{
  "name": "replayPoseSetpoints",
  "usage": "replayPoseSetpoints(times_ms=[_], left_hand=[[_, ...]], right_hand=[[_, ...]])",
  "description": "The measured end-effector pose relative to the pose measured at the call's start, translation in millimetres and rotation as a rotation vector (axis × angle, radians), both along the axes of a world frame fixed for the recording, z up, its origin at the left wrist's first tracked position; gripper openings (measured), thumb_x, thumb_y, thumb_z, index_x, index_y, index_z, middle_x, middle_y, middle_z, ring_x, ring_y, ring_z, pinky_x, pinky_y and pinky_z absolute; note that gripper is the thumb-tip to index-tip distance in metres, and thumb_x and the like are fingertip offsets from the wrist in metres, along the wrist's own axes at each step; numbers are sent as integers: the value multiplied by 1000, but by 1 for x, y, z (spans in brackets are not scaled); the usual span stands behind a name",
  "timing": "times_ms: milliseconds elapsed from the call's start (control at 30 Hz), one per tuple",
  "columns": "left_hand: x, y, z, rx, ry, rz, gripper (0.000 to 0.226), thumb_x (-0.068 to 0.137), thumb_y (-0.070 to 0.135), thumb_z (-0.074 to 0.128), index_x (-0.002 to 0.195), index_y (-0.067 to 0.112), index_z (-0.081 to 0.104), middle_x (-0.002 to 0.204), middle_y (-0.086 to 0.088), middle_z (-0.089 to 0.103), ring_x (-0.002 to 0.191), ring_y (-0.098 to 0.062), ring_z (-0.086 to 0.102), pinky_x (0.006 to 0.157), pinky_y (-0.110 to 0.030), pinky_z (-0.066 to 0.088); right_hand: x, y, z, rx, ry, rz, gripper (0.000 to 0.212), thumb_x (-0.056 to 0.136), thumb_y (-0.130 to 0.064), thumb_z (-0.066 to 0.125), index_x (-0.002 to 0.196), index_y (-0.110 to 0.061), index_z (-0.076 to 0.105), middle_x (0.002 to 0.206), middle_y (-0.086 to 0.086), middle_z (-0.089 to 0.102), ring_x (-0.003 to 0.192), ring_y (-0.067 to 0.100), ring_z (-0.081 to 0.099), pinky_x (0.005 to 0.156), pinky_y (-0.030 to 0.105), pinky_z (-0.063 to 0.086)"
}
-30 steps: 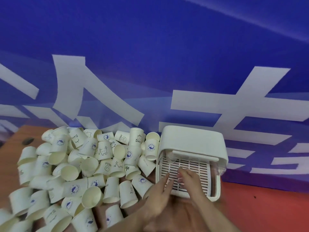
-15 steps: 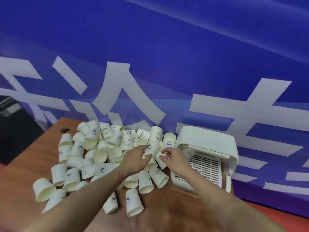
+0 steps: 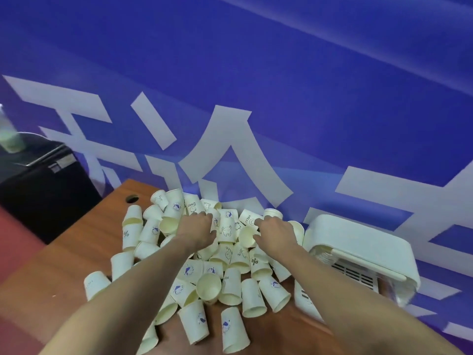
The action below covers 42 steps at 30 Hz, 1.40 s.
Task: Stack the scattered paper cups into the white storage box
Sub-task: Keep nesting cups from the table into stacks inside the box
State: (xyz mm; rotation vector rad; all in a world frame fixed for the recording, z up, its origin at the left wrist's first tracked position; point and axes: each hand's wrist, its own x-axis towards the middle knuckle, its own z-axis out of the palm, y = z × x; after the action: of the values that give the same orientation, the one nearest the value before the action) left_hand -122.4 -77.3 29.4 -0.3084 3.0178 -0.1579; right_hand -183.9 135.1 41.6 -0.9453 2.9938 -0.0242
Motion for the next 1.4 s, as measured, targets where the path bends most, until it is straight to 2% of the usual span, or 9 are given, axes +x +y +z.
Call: replayPoseSetpoints(times_ms=[400,600,833,933,1100,1267,1400], left_hand=[[-53,-56,-54,44,-108,-28,37,95,42,45,120,17,53,113,-1,59,106,-22,58,81,-36,45],[-78,-80,-85,10,-163,-85,29,90,32,54,115,19,56,112,0,59,108,-22,56,85,-37,43],[-94,-95,-105,-43,-119,-171,18,92,29,50,101,21,65,103,0,68,99,-23,61,82,-33,41],[-94,-96,-104,-73,-113,-158,22,94,30,48,95,22,68,97,1,70,94,-22,62,83,-32,40],[-89,-94,-89,-107,-52,-110,22,96,26,48,89,22,68,90,0,70,85,-22,63,75,-31,37],[-82,-85,-63,-111,10,-88,27,98,33,44,92,21,68,94,-1,70,89,-23,64,77,-30,39],[-70,-68,-40,-108,54,-97,29,98,35,42,91,21,67,94,0,69,87,-23,63,74,-31,37]], right_hand=[[-50,-39,-49,186,-98,-65,28,95,-33,49,118,-18,56,112,4,58,104,24,55,74,35,40],[-74,-62,-82,293,-123,-62,28,95,-30,49,120,-20,57,119,3,55,115,22,47,86,36,40],[-90,-73,-98,412,-115,-83,31,88,-11,54,117,-21,60,117,2,57,114,22,50,88,34,39],[-92,-73,-97,427,-96,-83,31,87,-11,55,116,-21,60,115,2,58,111,21,51,87,34,39],[-88,-68,-86,419,-79,-77,30,88,-13,54,116,-21,60,114,2,59,110,22,53,85,35,40],[-77,-54,-58,363,-58,-107,25,90,-16,51,113,-19,61,113,3,60,108,22,55,86,34,40],[-60,-38,-33,239,-93,-181,20,88,-15,51,104,-16,63,106,3,64,100,22,59,71,30,37]])
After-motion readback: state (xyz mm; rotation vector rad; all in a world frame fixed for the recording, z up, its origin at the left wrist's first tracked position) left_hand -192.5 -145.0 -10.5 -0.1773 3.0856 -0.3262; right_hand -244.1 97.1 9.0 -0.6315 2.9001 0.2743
